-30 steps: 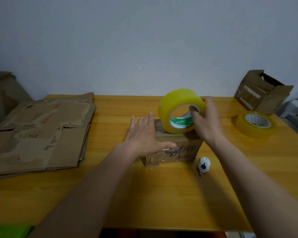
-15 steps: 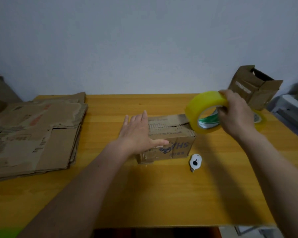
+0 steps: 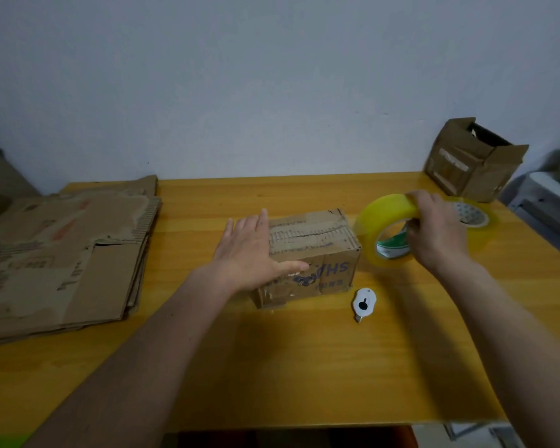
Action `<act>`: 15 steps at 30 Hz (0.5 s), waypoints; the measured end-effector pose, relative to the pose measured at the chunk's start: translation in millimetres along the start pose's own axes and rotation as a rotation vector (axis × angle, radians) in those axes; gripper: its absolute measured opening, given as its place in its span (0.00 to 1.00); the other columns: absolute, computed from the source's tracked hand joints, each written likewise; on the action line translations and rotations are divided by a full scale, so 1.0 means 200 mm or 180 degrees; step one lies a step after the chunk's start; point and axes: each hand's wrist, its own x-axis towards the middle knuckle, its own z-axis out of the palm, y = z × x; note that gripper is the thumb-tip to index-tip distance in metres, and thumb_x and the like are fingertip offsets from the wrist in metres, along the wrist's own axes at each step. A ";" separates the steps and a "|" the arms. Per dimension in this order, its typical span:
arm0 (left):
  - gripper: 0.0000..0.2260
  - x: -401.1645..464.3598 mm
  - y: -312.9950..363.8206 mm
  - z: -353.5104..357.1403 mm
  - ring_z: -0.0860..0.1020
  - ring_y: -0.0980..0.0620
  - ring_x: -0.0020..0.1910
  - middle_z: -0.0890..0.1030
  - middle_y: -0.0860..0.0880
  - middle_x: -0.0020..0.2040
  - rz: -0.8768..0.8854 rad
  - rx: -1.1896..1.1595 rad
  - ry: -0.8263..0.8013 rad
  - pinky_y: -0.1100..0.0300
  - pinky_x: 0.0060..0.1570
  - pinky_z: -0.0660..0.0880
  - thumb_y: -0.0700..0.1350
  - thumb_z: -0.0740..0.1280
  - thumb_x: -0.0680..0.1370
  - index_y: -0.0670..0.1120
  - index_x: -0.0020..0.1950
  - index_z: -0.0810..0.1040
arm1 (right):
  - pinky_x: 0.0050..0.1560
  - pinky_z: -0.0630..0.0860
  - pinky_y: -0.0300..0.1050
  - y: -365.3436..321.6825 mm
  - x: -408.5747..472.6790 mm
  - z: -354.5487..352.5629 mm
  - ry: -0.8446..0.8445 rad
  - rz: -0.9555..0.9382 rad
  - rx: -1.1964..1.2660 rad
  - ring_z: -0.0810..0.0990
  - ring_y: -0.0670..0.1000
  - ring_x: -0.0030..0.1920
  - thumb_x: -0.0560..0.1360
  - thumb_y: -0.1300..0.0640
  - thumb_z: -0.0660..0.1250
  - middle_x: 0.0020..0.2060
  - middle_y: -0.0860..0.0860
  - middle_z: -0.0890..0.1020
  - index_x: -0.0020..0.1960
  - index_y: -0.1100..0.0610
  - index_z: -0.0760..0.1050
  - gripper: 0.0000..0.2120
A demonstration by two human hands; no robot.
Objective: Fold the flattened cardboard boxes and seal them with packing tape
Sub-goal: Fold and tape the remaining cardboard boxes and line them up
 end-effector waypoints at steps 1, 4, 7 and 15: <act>0.61 0.00 0.00 0.00 0.49 0.48 0.78 0.49 0.47 0.79 -0.0007 -0.0019 -0.0007 0.46 0.77 0.46 0.81 0.45 0.56 0.44 0.79 0.38 | 0.51 0.69 0.55 0.00 -0.01 0.02 -0.0036 0.0043 0.0023 0.70 0.63 0.59 0.76 0.64 0.62 0.59 0.60 0.73 0.67 0.57 0.68 0.20; 0.60 0.00 0.00 0.00 0.49 0.47 0.78 0.49 0.48 0.79 0.0012 -0.0080 0.0009 0.47 0.77 0.46 0.80 0.46 0.57 0.44 0.79 0.38 | 0.51 0.70 0.55 -0.01 -0.03 0.06 -0.0163 0.0149 0.0128 0.69 0.62 0.60 0.76 0.64 0.62 0.60 0.59 0.73 0.67 0.56 0.68 0.20; 0.53 -0.01 -0.01 -0.02 0.51 0.48 0.77 0.51 0.49 0.78 0.0120 -0.0145 -0.0011 0.48 0.76 0.47 0.78 0.52 0.64 0.50 0.79 0.39 | 0.50 0.69 0.53 -0.02 -0.06 0.09 -0.0386 0.0197 0.0171 0.69 0.61 0.62 0.77 0.63 0.62 0.61 0.58 0.73 0.67 0.56 0.67 0.19; 0.23 0.01 -0.06 -0.08 0.54 0.49 0.77 0.58 0.51 0.78 0.0478 0.0598 0.0652 0.48 0.75 0.42 0.47 0.57 0.82 0.56 0.77 0.58 | 0.45 0.73 0.52 -0.22 -0.15 0.01 -0.1407 -0.0107 0.0494 0.74 0.56 0.47 0.77 0.57 0.66 0.47 0.54 0.74 0.56 0.53 0.60 0.15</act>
